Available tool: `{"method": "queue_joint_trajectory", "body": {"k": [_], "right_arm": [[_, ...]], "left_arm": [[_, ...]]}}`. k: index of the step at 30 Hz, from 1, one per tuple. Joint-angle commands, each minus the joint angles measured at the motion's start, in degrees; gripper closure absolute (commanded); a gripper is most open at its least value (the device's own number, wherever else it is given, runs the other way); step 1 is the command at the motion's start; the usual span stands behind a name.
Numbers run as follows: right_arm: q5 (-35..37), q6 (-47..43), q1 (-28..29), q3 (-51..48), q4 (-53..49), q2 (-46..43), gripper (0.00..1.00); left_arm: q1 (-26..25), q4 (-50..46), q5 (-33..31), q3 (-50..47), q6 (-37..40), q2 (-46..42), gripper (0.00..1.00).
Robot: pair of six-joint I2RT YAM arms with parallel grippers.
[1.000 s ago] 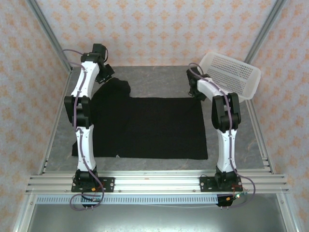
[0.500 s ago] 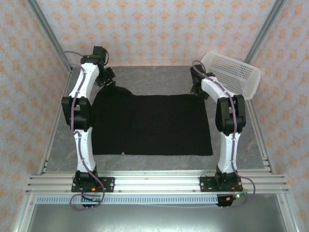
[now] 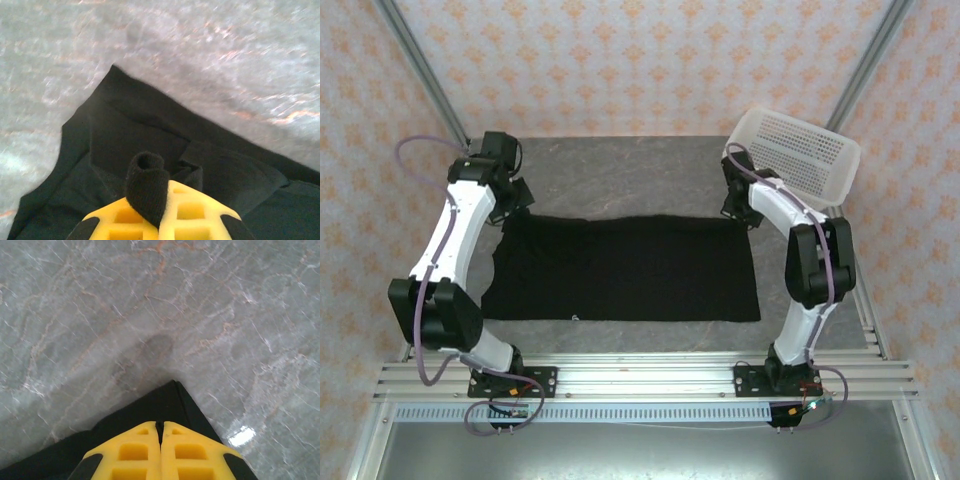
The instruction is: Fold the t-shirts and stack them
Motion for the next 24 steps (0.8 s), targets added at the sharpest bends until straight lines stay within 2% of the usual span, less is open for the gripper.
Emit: {"method": "queue_joint_trajectory", "body": {"k": [1, 13, 24], "right_arm": [[2.2, 0.0, 0.2, -2.7, -1.8, -4.1, 1.0], [1.1, 0.4, 0.7, -12.9, -1.9, -11.6, 1.0], [0.5, 3.0, 2.6, -20.5, -1.7, -14.1, 1.0]], "left_arm": [[0.3, 0.5, -5.3, -4.9, -1.8, -4.8, 1.0], [0.3, -1.6, -9.8, -19.9, -1.4, -18.7, 1.0], [0.3, 0.9, -9.9, -33.8, -4.9, -24.0, 1.0]]}}
